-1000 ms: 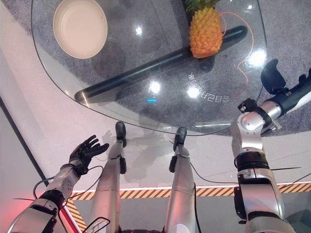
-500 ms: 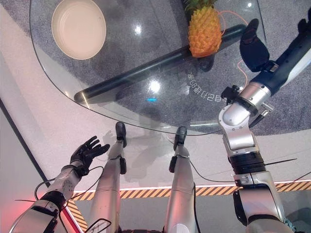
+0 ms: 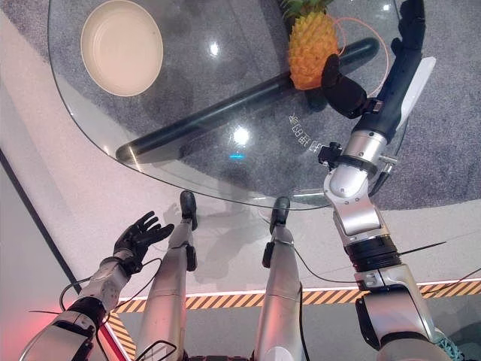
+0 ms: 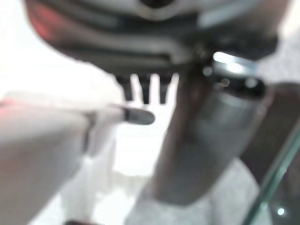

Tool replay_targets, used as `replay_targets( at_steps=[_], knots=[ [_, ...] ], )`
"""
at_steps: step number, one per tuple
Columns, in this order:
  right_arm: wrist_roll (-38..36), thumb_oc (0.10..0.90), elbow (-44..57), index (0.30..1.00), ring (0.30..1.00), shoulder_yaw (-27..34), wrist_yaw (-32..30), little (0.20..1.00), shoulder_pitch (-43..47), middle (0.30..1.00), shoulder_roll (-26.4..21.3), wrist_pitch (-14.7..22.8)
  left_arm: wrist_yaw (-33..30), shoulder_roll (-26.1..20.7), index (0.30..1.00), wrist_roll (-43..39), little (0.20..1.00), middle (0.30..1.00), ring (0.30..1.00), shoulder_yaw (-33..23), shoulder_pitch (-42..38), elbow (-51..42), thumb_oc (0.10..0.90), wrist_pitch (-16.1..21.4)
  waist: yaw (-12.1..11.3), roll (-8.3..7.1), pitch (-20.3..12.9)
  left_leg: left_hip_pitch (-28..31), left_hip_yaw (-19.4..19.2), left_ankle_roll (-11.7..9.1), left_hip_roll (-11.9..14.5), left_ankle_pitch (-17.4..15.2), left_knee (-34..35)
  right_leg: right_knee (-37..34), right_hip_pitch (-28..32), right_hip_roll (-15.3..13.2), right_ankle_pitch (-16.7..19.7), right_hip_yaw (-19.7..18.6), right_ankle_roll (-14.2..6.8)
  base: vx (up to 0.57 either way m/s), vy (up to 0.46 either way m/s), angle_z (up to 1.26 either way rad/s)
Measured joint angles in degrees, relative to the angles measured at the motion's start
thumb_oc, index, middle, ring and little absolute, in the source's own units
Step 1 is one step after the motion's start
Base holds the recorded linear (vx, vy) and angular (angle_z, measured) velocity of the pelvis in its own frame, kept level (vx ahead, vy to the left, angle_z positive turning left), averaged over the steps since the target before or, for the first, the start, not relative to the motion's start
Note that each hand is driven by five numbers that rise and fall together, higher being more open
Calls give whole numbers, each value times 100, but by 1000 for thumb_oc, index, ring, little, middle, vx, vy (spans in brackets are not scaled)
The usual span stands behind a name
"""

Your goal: Pick up the fruit to the plate

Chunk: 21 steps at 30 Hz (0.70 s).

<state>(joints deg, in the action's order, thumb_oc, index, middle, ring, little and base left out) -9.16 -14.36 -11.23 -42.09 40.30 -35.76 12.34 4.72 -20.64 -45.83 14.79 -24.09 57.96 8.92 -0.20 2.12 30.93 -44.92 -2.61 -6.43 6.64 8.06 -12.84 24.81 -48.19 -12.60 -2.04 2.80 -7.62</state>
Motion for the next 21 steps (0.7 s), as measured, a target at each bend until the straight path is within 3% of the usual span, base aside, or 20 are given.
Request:
replay_targets(
  at_steps=[21],
  knots=[
    [0,800,25,900,900,-295,315,900,215,900,197,-591,-17,163,900,50,900,900,900,12,45,-19,800,53,-126,11,2,50,-9,47,-111,54,100,12,13,-112,-12,-4,-24,0,2,1]
  ],
)
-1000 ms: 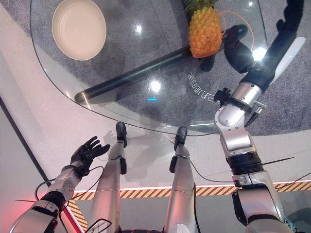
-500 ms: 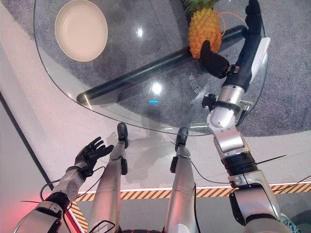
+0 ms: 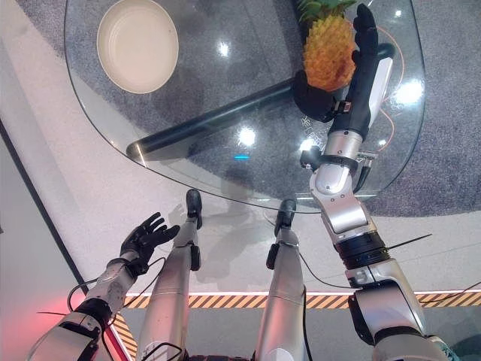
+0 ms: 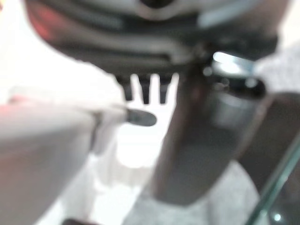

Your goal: Pick up the fruit to the plate

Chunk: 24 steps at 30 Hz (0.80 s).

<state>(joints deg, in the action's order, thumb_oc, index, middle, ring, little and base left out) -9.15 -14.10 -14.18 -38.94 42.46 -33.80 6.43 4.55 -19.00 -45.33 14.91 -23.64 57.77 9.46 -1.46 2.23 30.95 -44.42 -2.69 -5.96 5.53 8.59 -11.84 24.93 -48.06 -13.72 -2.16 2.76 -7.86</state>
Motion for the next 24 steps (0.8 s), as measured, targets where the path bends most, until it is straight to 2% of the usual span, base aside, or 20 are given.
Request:
replay_targets(
  at_steps=[6,14,24],
  knots=[
    [-115,800,-92,900,900,0,-80,900,166,900,0,-163,4,13,900,0,900,900,900,7,3,0,800,0,-3,16,-2,13,1,9,-7,8,0,10,13,-10,1,1,-1,0,0,0],
    [-449,800,-165,900,900,-1,-308,900,321,900,1,-315,3,19,900,-2,900,900,900,24,3,-33,800,-20,-6,129,-3,42,7,15,-18,13,10,4,48,-20,2,9,-7,0,0,0],
    [-747,800,-963,900,900,-35,-636,900,671,900,40,-548,5,44,900,-2,900,900,900,54,3,-39,800,-32,-40,131,-2,52,8,9,-22,39,79,-17,39,-22,-4,17,-15,0,0,0]
  ],
)
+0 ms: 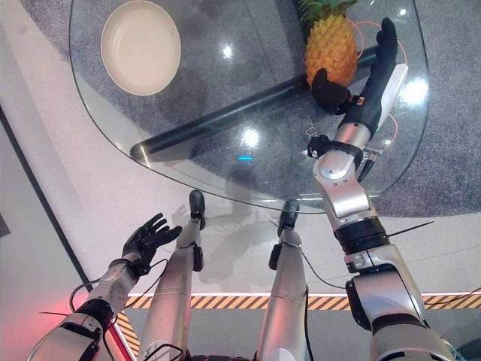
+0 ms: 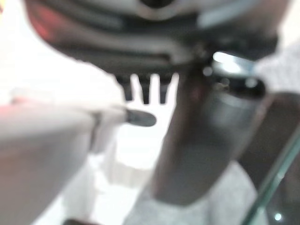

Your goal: Pick up the fruit to the plate

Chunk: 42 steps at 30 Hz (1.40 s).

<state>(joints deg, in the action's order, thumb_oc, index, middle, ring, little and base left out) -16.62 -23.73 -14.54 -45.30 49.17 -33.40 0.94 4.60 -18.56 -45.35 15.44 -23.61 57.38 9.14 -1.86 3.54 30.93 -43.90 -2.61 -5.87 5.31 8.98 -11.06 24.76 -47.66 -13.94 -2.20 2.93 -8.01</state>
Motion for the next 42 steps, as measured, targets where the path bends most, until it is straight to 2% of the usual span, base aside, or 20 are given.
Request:
replay_targets(
  at_steps=[7,19,31,42],
  knots=[
    [-358,800,-256,900,900,-16,1,900,111,900,5,-52,3,0,900,-1,900,900,900,125,2,1,800,-7,-128,5,0,22,3,0,-4,5,3,8,19,-6,-9,1,-13,0,0,0],
    [-547,800,-251,900,900,-62,13,900,257,900,210,-106,-6,10,900,0,900,900,900,190,5,-7,800,-52,-113,8,-1,35,8,1,-13,6,19,10,32,-15,-16,10,-22,0,0,0],
    [-563,800,-310,900,900,-125,14,900,433,900,211,-439,0,12,900,1,900,900,900,191,5,-4,800,-90,-119,10,0,63,9,-7,-13,40,109,-1,29,-19,-37,26,-39,0,0,0],
    [-609,800,-1136,900,900,-369,5,900,1040,900,211,-733,10,11,900,1,900,900,900,199,4,-3,800,-115,-165,32,-4,77,44,-10,-15,102,111,44,63,-37,-37,84,-39,-1,-3,1]
  ],
)
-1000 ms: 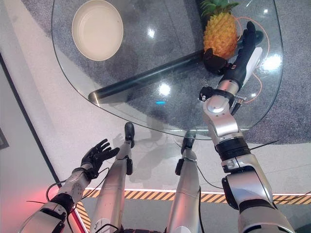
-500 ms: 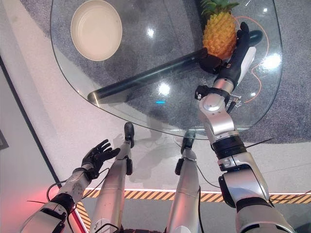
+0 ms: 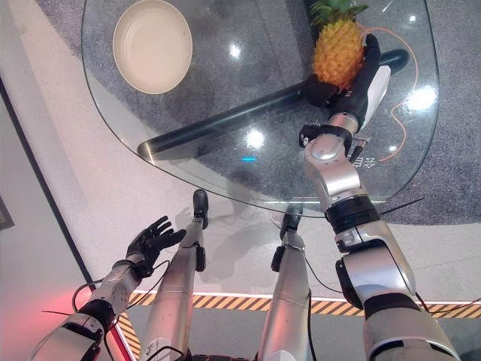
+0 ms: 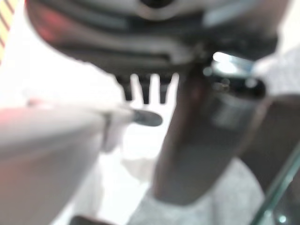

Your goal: Pick up the fruit to the plate

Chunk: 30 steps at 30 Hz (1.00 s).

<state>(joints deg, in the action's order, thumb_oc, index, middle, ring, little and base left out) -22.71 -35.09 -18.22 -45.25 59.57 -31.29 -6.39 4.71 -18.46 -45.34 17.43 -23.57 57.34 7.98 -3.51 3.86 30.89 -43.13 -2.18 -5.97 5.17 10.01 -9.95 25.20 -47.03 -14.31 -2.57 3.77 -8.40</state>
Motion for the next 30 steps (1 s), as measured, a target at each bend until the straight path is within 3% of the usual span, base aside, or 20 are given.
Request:
replay_targets(
  at_steps=[5,6,7,8,25,30],
  knots=[
    [-134,800,-222,900,900,1,-5,900,128,900,-16,-54,10,-1,900,0,900,900,900,7,0,-2,800,-6,-38,8,-2,0,32,-2,-2,6,1,50,-3,-7,-11,27,13,-1,-2,1],
    [-186,413,-261,568,568,2,-7,513,158,568,-31,-64,12,-1,900,0,900,900,900,10,0,-2,800,-7,-50,9,-2,-1,38,-1,-2,8,4,57,-5,-6,-12,32,14,0,0,0],
    [-225,320,-265,488,488,2,-7,420,169,488,-43,-67,10,-1,900,0,900,900,900,18,0,-2,800,-7,-55,9,-2,-1,40,-1,-2,12,7,60,-7,-6,-12,33,14,0,0,0],
    [-249,100,-272,300,300,4,-26,200,181,300,-50,-71,4,-1,900,0,900,900,900,35,1,-1,800,-10,-63,10,-2,-1,42,-2,-2,16,8,62,-7,-6,-11,34,14,0,0,0],
    [-626,100,-498,300,300,5,-58,200,337,300,-86,18,-11,-11,900,-28,900,900,900,200,-2,-11,800,-10,-87,14,-3,0,54,-10,-2,29,24,60,-8,-6,-13,42,16,0,0,0],
    [-624,100,-498,300,300,5,-45,200,332,300,-87,31,-101,-7,900,-609,900,900,900,8,-1,-32,800,36,-87,14,-3,1,56,-10,-2,31,25,62,-9,-5,-13,42,17,0,0,0]
  ],
)
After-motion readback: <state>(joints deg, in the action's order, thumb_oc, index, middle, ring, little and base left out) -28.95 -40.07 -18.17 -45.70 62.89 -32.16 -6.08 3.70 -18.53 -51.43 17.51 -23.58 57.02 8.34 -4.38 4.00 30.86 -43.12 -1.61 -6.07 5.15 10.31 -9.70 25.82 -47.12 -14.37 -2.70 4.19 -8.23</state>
